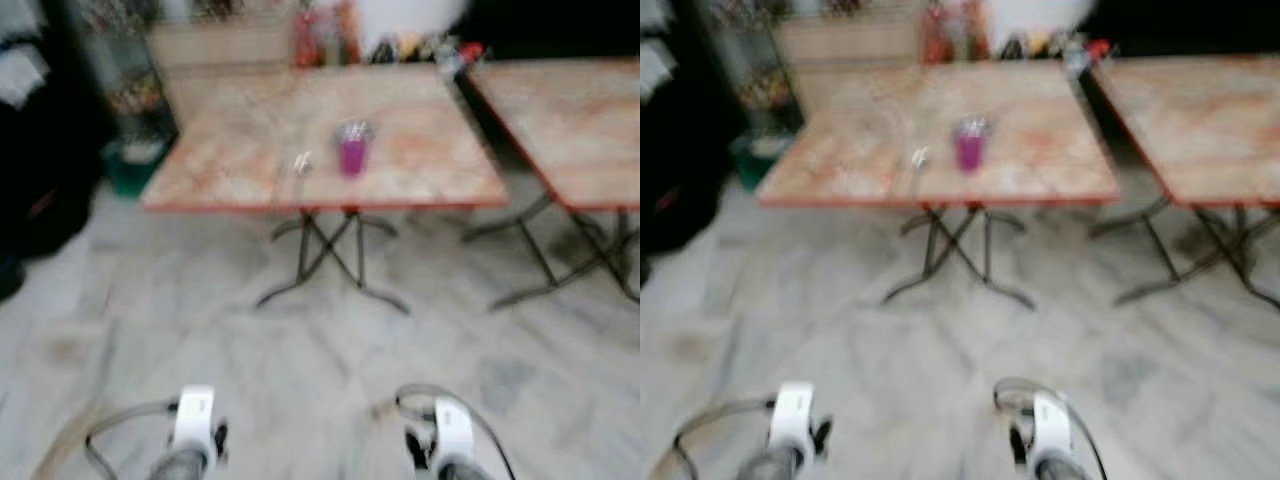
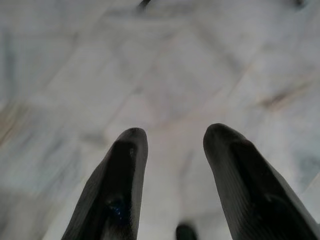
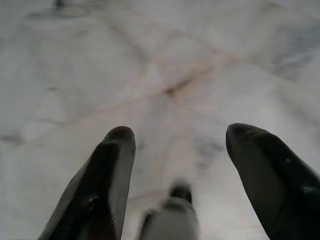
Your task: Setting the table
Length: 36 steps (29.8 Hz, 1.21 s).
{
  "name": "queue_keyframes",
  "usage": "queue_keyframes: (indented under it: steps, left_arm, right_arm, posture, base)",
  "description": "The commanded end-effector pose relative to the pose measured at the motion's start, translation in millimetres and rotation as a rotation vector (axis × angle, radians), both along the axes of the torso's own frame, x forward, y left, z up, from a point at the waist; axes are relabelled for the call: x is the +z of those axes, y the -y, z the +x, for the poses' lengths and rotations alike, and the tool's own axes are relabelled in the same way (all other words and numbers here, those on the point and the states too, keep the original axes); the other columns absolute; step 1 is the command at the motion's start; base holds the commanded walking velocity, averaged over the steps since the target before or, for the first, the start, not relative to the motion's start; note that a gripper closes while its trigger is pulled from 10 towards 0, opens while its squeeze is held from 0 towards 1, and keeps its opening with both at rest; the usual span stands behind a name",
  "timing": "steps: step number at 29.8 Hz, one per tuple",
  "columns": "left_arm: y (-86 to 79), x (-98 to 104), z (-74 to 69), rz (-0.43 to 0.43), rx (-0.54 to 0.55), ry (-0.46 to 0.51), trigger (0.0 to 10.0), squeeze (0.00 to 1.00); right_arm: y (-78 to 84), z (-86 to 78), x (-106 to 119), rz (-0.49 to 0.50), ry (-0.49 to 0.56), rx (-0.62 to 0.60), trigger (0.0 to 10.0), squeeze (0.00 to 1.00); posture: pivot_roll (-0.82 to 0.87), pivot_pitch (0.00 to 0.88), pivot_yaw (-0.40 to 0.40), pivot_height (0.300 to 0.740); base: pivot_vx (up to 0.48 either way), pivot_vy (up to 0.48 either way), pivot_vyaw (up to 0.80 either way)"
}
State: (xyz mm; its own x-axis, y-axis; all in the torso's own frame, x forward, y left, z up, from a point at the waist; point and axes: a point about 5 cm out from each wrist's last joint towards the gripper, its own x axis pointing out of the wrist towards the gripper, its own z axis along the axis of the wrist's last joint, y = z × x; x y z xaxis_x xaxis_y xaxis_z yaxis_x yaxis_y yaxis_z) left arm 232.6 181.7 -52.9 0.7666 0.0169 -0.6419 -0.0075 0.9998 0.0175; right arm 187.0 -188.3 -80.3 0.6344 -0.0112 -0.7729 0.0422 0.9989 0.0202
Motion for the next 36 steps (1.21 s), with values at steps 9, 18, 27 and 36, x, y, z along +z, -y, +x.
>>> queue_keyframes:
  steps: [9,18,27,36]
  left_arm:
    - [-1.8,-3.7,-6.0,0.002,0.002,-0.017,10.0,0.00]
    - [0.3,-4.1,-6.4,-0.001,-0.013,-0.018,10.0,0.00]
    - [1.1,-8.1,-13.3,-0.006,-0.011,-0.029,10.0,0.00]
    - [5.7,-13.9,-22.8,-0.023,0.017,-0.044,10.0,0.00]
  right_arm:
    - [-0.6,5.6,2.6,-0.011,0.012,0.005,10.0,0.00]
    - [-2.8,5.4,1.9,0.001,0.000,0.003,10.0,0.00]
    - [3.1,2.2,1.5,-0.019,0.005,0.003,10.0,0.00]
    - [19.3,-2.0,2.2,-0.054,-0.005,0.017,10.0,0.00]
  posture:
    - [-0.08,0.000,0.031,0.740]
    - [-0.07,0.000,0.027,0.740]
    - [-0.06,0.000,0.013,0.740]
    - [-0.03,0.000,-0.015,0.740]
  base:
    - [0.395,0.000,0.00]
    - [0.395,0.000,-0.16]
    - [0.395,0.000,-0.16]
    - [0.395,0.000,0.00]
